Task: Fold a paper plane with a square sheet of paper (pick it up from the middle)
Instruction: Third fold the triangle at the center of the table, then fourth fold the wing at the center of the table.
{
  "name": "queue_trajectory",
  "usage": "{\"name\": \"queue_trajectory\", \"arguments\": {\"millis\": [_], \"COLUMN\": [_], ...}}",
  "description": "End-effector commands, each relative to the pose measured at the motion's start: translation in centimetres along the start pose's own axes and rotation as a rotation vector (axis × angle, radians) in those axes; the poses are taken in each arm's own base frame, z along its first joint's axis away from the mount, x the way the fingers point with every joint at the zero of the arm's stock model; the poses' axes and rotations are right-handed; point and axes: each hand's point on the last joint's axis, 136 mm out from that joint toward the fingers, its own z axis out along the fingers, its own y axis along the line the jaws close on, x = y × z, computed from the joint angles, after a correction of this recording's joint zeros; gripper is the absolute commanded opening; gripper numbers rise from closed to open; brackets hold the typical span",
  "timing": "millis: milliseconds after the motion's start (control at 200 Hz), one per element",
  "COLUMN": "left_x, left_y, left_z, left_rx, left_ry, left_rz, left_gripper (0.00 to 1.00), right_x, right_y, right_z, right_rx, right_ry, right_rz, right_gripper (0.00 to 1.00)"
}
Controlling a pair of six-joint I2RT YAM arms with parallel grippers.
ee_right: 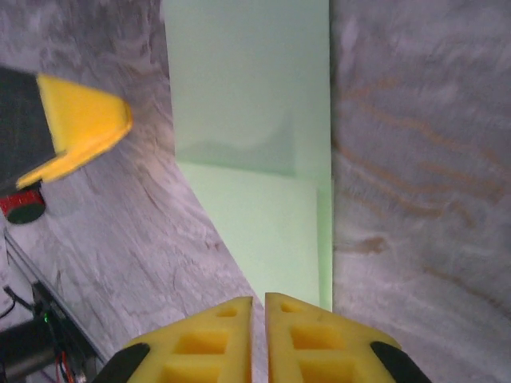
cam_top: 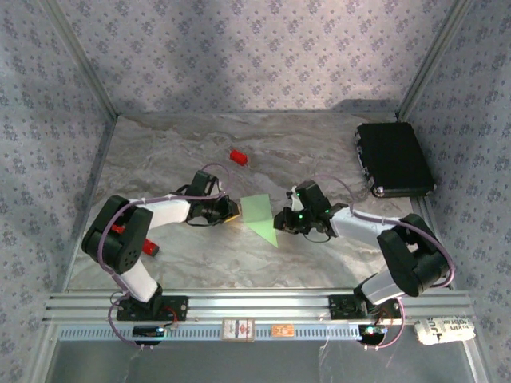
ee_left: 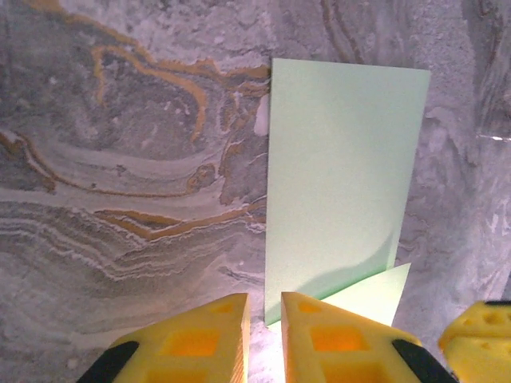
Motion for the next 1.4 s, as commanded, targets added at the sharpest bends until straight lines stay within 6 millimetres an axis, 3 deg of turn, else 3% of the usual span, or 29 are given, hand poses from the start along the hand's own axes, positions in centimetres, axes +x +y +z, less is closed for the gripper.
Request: {"name": "queue_trajectory", "arguments": {"millis": [0, 155, 550, 850, 1209, 1394], "left_x": [-0.4, -0.4, -0.1, -0.3, -0.3, -0.5], "left_y": [-1.6, -2.2, -2.1, -2.2, -2.2, -2.5], "left_z": [-0.9, -0.5, 0.1, 0.2, 0.2, 0.2], "left_rx": [0.070, 0.120, 0.153, 0.154, 0.158, 0.168], "left_ry": [0.001, 0.024, 0.055, 0.058, 0.062, 0.060], "left_rz": [0.004, -0.012, -0.049, -0.057, -0.066, -0.069], "left_gripper": [0.22, 0.28, 0.33, 0.34, 0.36, 0.48], "right_x": [-1.1, -2.4, -2.6, -2.7, -2.8, -3.0], "right_y": [-0.8, 0.0, -0.9, -0.7, -0.9, -0.7], "right_z": [-0.5, 0.1, 2.6, 2.5, 1.7, 1.2], "right_rx": [0.062, 0.043, 0.061, 0.035, 0.021, 0.007], "right_ry": [-0.028, -0.024, 0.045, 0.043, 0.020, 0.004], "right_rz": [-0.010, -0.026, -0.010, -0.008, -0.007, -0.010], "right_gripper": [0.21, 0.30, 0.30, 0.15, 0.04, 0.03]}}
